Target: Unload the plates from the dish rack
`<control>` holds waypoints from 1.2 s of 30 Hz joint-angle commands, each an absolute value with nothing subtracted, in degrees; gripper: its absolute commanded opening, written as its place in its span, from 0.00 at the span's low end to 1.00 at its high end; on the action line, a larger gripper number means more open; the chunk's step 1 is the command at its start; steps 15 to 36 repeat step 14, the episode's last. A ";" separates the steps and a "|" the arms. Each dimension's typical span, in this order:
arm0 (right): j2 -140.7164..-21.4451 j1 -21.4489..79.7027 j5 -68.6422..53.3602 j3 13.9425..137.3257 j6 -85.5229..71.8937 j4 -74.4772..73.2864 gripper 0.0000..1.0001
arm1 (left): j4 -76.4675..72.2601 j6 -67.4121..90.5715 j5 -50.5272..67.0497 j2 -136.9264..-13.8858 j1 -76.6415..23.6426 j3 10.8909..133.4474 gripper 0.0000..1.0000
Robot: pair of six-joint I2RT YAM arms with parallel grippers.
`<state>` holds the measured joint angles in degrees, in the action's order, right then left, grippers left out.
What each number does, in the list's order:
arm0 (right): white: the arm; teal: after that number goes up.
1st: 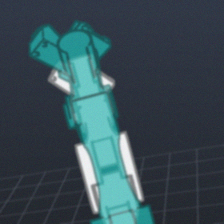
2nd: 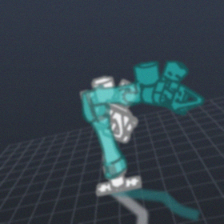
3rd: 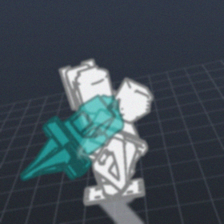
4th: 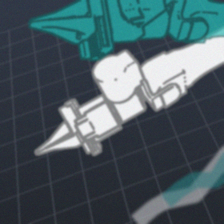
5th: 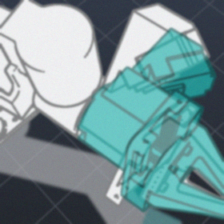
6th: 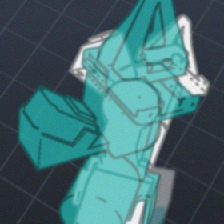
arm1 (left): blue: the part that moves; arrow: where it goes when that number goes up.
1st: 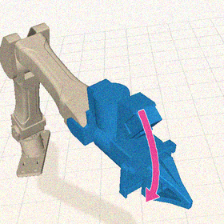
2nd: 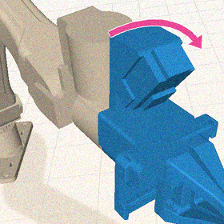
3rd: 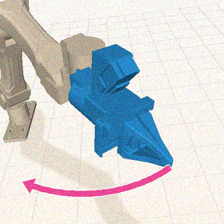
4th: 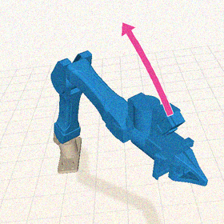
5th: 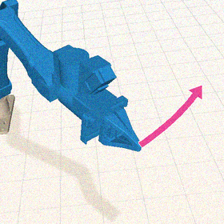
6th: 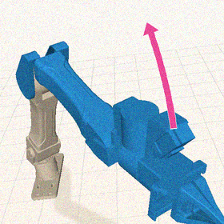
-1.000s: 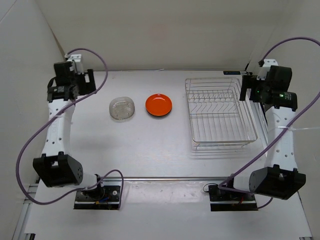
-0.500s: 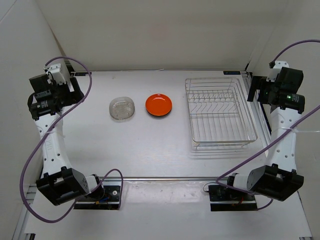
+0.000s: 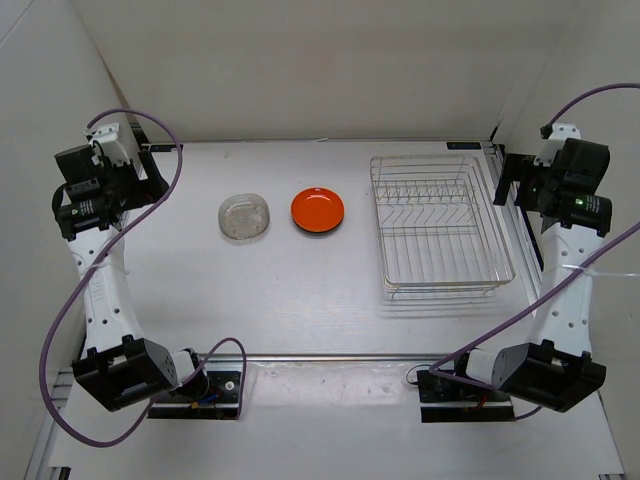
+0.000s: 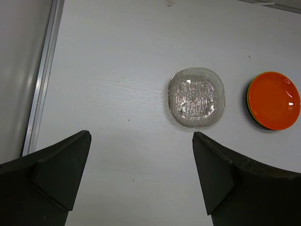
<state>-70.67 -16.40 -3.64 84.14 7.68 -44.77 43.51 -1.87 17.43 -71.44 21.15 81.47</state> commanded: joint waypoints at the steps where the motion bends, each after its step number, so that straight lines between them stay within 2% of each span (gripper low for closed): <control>1: -69.61 -16.61 -3.87 83.14 6.86 -42.98 1.00 | 44.03 -1.41 18.72 -70.40 21.09 83.50 1.00; 36: -68.55 -16.61 -3.87 82.10 5.72 -42.98 1.00 | 45.09 -1.41 19.86 -70.40 21.09 85.08 1.00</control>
